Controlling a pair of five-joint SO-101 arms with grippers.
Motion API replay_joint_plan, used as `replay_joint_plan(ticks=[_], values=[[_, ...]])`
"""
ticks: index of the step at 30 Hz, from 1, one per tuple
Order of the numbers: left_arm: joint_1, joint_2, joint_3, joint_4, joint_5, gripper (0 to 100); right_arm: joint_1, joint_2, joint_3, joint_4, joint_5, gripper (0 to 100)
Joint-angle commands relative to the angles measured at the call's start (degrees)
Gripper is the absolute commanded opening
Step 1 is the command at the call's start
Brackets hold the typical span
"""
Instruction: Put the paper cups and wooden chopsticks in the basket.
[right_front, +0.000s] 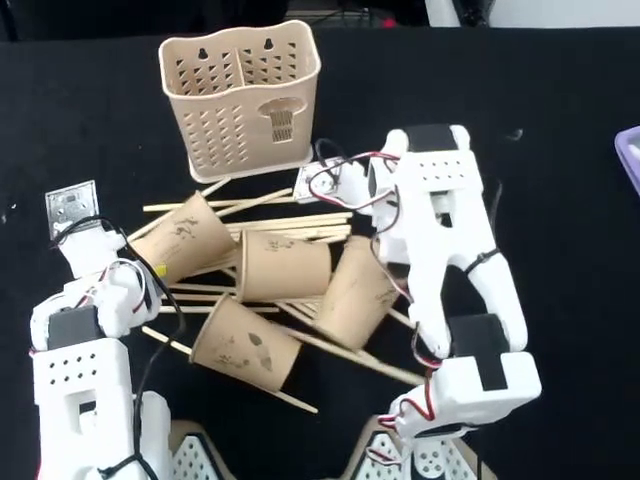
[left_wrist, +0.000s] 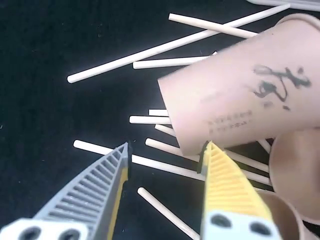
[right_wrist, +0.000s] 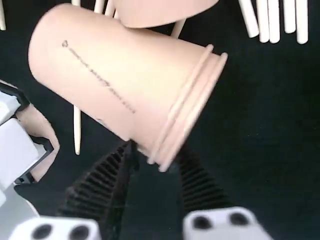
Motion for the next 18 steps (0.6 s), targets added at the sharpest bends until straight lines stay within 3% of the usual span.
replay_joint_plan(ticks=[1, 9, 18], values=[[0.31, -0.79, -0.57, -0.70, -0.09, 24, 0.44, -2.86, -3.38, 2.20, -0.97, 0.9], [0.31, -0.79, -0.57, -0.70, -0.09, 24, 5.01, -17.80, -3.82, 2.20, -0.97, 1.1], [0.40, -0.97, -0.22, -0.79, 0.09, 24, 15.38, -28.70, -4.79, 0.62, 1.85, 1.1]])
